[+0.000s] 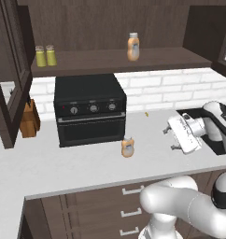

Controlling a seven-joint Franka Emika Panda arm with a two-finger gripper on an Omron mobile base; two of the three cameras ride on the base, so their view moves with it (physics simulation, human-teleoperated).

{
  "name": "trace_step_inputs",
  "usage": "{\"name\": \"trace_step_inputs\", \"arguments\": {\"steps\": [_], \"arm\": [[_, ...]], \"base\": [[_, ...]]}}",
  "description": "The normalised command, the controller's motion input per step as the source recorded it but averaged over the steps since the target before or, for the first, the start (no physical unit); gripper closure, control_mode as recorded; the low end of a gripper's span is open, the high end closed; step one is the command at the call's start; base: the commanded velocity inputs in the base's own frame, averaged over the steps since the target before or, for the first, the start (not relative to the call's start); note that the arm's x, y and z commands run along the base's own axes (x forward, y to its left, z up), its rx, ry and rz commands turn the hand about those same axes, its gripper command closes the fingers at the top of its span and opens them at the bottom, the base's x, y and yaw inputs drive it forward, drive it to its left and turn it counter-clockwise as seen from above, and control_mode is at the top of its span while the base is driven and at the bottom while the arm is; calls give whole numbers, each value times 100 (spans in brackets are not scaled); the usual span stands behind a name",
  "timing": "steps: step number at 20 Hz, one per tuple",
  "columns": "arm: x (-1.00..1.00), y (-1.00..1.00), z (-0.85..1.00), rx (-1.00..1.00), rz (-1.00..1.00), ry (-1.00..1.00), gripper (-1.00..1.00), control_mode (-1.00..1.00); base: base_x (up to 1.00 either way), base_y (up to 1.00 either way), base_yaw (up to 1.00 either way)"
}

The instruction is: Put the shaker and condiment bottle from the counter next to their counterparts in the cabinet.

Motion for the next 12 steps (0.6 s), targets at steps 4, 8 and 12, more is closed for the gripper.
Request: {"name": "trace_step_inputs", "arguments": {"steps": [4, 8, 12], "arm": [[13, 18, -95, -1, -4, 4, -100, -100], [2, 2, -8, 0, 0, 1, -100, -100], [10, 0, 0, 0, 0, 2, -100, -100]], "base": [[0, 0, 0], [0, 0, 0], [0, 0, 0]]}}
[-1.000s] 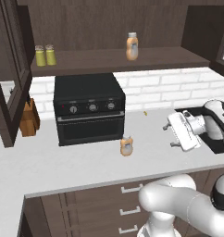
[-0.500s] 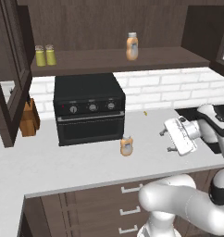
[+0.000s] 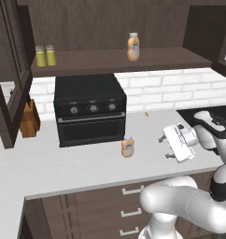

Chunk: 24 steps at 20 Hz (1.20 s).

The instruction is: Put the shaker and condiment bottle from the counter next to their counterparts in the cabinet.

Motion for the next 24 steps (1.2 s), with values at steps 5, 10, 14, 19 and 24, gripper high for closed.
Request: {"name": "trace_step_inputs", "arguments": {"steps": [5, 10, 14, 19, 24], "arm": [[41, 22, 0, 0, 0, 1, -100, -100], [34, 19, -2, -1, 0, 4, -100, -100], [1, 14, -1, -3, 0, 5, -100, -100], [3, 7, -15, 0, 0, 0, -100, -100], [39, 17, -35, 1, 0, 0, -100, -100]], "base": [[0, 0, 0], [0, 0, 0], [0, 0, 0], [0, 0, 0], [0, 0, 0]]}}
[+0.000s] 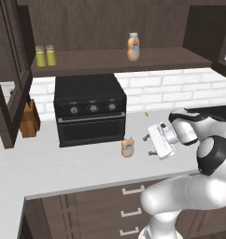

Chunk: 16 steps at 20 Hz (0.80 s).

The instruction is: Put the shaker and condiment bottle from the counter next to their counterparts in the cabinet.

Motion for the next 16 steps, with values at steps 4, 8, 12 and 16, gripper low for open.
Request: {"name": "trace_step_inputs", "arguments": {"steps": [4, 8, 12, 16], "arm": [[15, 5, -6, 0, 0, 0, -100, -100], [5, 2, 0, 0, 0, 0, -100, -100], [58, 11, -4, 0, 0, 6, -100, -100], [8, 0, 0, 0, 0, 1, -100, -100]], "base": [[0, 0, 0], [0, 0, 0], [0, 0, 0], [0, 0, 0]]}}
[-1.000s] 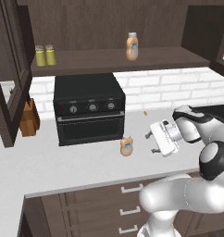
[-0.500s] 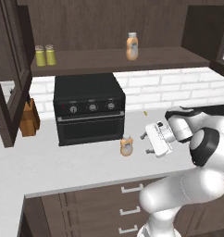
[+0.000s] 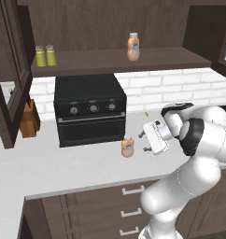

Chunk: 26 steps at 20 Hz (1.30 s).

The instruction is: Put the shaker and condiment bottle from the counter next to their counterparts in the cabinet.

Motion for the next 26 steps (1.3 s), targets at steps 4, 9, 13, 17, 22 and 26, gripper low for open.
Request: {"name": "trace_step_inputs", "arguments": {"steps": [4, 9, 13, 17, 22, 26], "arm": [[26, 8, -9, 2, 0, 0, -100, -100], [15, 0, -2, 1, 0, 0, -100, -100], [0, 0, 0, 0, 0, 0, -100, -100], [-1, 0, -1, 0, 0, 0, -100, -100], [0, 1, -2, 0, 0, 0, -100, -100], [-8, 8, -9, 0, 0, 0, -100, -100]], "base": [[0, 0, 0], [0, 0, 0], [0, 0, 0], [0, 0, 0], [0, 0, 0], [0, 0, 0]]}}
